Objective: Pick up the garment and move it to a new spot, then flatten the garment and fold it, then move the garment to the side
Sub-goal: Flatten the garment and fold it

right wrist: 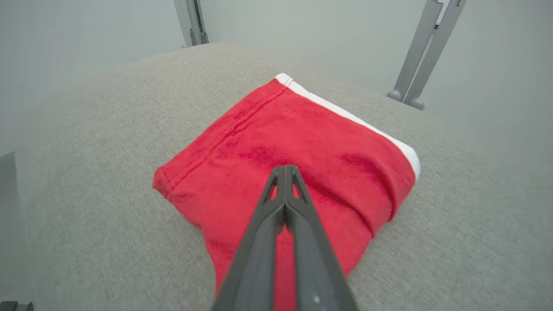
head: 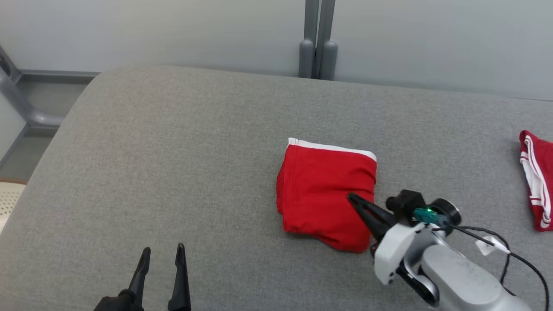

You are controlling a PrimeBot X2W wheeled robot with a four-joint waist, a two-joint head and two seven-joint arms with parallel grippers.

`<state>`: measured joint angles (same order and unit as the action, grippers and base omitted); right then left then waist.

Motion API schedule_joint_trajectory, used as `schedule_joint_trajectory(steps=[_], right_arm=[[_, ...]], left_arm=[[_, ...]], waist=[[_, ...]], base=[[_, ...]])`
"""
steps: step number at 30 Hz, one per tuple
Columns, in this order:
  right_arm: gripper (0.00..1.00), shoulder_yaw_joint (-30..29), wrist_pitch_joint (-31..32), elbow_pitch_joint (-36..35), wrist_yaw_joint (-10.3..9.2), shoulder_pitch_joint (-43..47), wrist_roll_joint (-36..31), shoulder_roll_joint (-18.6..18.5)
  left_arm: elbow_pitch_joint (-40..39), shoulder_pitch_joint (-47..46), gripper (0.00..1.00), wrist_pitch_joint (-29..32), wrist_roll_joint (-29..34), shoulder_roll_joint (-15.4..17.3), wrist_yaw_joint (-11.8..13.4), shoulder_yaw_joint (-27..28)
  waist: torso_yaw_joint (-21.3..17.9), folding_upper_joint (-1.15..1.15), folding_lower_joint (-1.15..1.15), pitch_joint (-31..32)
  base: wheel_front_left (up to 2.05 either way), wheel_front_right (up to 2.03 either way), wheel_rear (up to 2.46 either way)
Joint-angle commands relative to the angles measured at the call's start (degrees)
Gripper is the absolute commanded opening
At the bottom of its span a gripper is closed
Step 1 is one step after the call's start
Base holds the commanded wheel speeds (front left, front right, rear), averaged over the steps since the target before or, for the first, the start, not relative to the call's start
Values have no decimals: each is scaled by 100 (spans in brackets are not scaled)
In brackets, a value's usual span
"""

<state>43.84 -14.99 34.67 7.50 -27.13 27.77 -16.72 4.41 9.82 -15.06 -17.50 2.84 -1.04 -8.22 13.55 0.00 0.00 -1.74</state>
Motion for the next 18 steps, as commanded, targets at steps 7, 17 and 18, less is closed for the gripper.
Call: schedule_joint_trajectory(steps=[7,17,18], right_arm=[[24,-2007,-22,-491,-3,1194,-170,-425],[100,-4496,-20,-1381,-2,2729,-1290,128],[100,-4660,-20,-1464,-2,2847,-1393,209]], left_arm=[[45,213,100,-12,246,12,-162,307],[288,159,100,-12,588,13,-390,506],[298,151,100,-12,599,13,-397,519]], waist=[[-447,0,0,480],[-491,0,0,470],[-488,0,0,460]], base=[[0,0,0],[0,0,0],[0,0,0]])
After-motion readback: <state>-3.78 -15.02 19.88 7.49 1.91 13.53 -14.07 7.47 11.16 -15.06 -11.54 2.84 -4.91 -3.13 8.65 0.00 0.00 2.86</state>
